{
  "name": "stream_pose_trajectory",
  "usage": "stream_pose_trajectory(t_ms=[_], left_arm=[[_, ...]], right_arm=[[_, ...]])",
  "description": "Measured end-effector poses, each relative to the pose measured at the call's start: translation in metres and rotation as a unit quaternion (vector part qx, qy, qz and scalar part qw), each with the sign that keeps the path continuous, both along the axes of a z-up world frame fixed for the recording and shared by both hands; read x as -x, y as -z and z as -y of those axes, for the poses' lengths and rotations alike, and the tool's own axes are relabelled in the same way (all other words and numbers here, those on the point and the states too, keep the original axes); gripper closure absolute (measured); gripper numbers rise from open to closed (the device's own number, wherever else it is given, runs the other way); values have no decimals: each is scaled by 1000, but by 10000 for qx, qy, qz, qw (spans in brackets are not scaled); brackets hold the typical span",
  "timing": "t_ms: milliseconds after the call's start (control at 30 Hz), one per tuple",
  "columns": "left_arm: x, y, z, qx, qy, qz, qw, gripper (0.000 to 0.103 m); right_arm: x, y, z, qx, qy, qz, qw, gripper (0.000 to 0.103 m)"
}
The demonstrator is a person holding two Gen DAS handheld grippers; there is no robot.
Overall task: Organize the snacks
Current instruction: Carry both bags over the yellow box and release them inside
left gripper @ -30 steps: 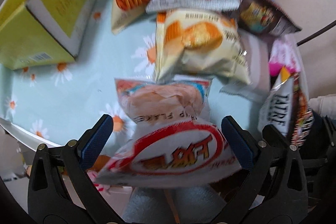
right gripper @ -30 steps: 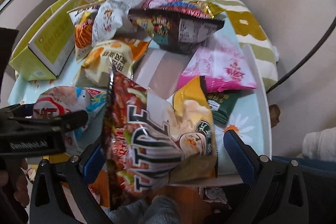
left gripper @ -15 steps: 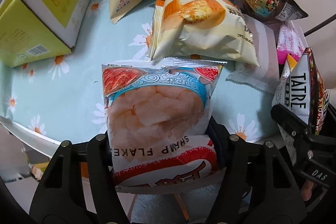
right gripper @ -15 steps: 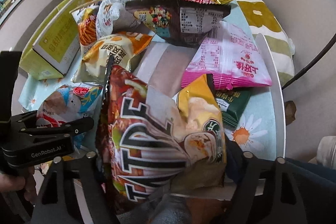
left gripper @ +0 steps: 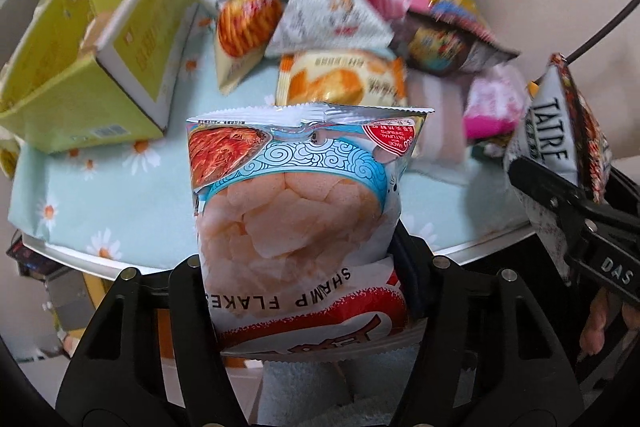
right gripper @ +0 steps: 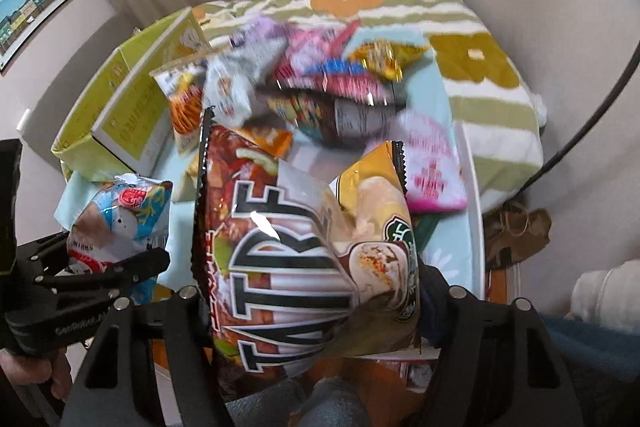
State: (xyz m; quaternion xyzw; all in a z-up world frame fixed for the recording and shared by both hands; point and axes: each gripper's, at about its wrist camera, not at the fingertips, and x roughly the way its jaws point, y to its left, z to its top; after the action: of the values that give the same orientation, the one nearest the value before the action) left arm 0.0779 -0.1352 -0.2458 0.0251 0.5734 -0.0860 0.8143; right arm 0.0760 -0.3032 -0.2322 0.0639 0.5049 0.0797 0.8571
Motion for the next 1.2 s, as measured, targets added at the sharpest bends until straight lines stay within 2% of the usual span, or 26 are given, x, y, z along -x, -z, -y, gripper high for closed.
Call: stream_pose_trajectory(t_ms=[133, 367, 500, 700, 900, 1000, 1200], left_arm=[[-7, -33, -14, 187, -6, 316, 9993, 44], [-58, -90, -62, 287, -154, 977, 9947, 44], [-99, -115, -109, 237, -154, 1287, 9913, 44], [-160, -138, -188, 116, -193, 1449, 9892, 44], [-234, -128, -255, 41, -167, 1285, 9916, 44], [-271, -105, -276, -9, -88, 1110, 9938, 44], [-311, -61, -289, -1, 37, 718, 9974, 44]], right_arm=[[-11, -28, -9, 121, -83, 264, 9995, 35], [-54, -82, -55, 109, -228, 770, 9967, 35], [-91, -104, -101, 50, -363, 964, 9947, 35], [-151, -120, -174, -43, -407, 1097, 9931, 35], [-207, -116, -236, -78, -324, 991, 9945, 35], [-227, -108, -254, -30, -265, 875, 9958, 35], [-263, -82, -275, -70, -90, 477, 9988, 35]])
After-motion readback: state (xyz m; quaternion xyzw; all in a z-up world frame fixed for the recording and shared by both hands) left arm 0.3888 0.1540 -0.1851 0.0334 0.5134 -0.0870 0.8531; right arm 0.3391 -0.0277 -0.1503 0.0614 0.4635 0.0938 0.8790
